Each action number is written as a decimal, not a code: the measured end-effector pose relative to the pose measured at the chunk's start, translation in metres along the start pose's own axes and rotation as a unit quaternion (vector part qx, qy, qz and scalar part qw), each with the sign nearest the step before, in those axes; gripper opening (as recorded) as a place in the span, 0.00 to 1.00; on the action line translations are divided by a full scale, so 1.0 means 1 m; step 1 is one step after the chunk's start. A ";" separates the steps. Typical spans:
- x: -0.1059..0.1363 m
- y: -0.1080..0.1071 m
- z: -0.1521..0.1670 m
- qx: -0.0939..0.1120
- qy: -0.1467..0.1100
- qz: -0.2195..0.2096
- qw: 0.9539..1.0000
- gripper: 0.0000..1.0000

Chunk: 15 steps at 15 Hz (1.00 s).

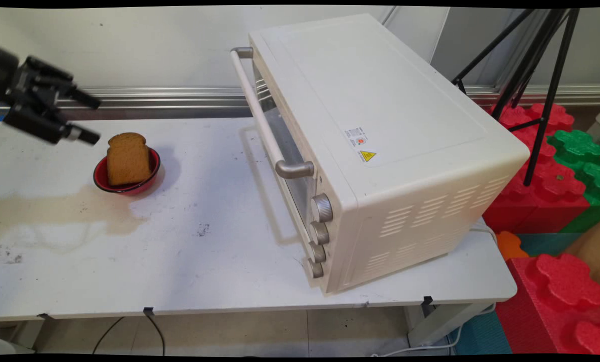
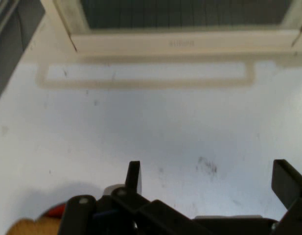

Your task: Open the oven

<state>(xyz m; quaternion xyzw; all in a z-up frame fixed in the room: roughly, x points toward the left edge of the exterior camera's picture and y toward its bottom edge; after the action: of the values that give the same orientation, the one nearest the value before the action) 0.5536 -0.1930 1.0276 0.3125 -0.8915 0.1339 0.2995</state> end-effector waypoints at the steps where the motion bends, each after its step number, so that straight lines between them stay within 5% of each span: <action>1: 0.012 -0.001 0.000 0.000 0.008 -0.001 1.000 1.00; 6: 0.069 -0.007 0.008 -0.001 0.042 -0.005 0.999 1.00; 15: 0.145 -0.005 0.038 -0.013 0.064 -0.003 0.998 1.00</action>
<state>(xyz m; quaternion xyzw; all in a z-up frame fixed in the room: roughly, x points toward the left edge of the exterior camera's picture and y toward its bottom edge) 0.4491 -0.2827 1.0874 0.3020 -0.8712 0.1408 0.3606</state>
